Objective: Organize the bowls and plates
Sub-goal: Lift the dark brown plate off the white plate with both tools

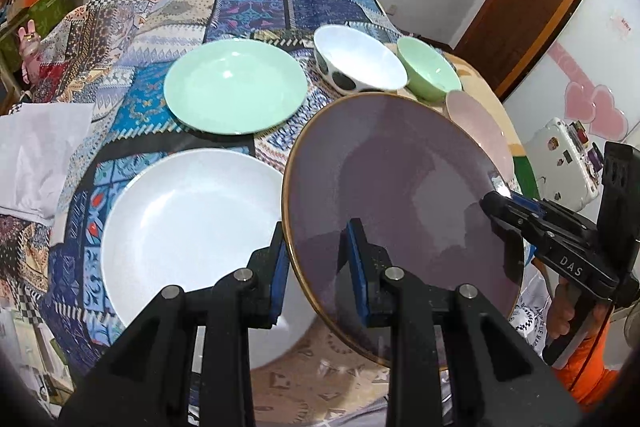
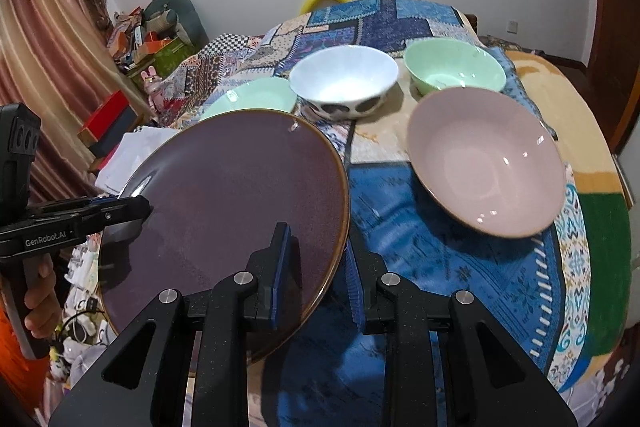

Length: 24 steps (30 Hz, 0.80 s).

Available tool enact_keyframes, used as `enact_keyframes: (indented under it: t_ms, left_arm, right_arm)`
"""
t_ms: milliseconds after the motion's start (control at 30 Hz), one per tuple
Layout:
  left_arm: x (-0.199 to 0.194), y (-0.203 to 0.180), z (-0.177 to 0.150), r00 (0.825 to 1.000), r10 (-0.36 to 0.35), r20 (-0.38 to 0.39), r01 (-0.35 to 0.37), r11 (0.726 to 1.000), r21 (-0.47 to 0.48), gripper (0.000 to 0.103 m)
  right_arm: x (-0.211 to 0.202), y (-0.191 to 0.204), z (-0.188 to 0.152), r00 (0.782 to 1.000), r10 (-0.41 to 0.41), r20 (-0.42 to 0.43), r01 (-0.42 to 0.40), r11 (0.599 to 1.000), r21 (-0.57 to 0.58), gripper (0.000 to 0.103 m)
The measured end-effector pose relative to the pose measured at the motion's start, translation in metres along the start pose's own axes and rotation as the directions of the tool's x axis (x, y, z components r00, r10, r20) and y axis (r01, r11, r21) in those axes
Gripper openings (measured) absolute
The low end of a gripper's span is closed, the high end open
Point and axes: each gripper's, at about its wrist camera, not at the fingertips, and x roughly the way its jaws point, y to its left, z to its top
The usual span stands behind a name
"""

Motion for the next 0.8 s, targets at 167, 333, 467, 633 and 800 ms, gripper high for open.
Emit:
enact_keyframes:
  t_ms: [167,333,467,633,800]
  left_arm:
    - [0.012,-0.01,-0.005,1.0,0.009,-0.025,-0.009,1.0,0.003,0.028]
    - [0.027,-0.018,-0.01,0.999,0.007,-0.054,-0.007,1.0,-0.005,0.028]
    - [0.04,-0.022,-0.013,0.997,0.005,-0.078,-0.006,1.0,-0.006,0.028]
    - [0.055,-0.025,-0.013,0.995,0.003,-0.104,-0.004,1.0,-0.009,0.028]
    - [0.069,-0.024,-0.009,0.992,-0.001,-0.125,0.0,1.0,-0.011,0.028]
  right_arm:
    - [0.004,-0.012,-0.009,1.0,0.001,-0.018,0.0,1.0,0.02,0.024]
    - [0.007,-0.022,-0.016,0.999,-0.004,-0.037,0.005,0.999,0.032,0.024]
    - [0.013,-0.032,-0.02,0.998,-0.005,-0.058,0.008,0.999,0.043,0.024]
    - [0.022,-0.04,-0.022,0.997,-0.011,-0.079,0.015,0.998,0.053,0.024]
    - [0.027,-0.048,-0.02,0.996,-0.015,-0.087,0.021,0.998,0.066,0.024]
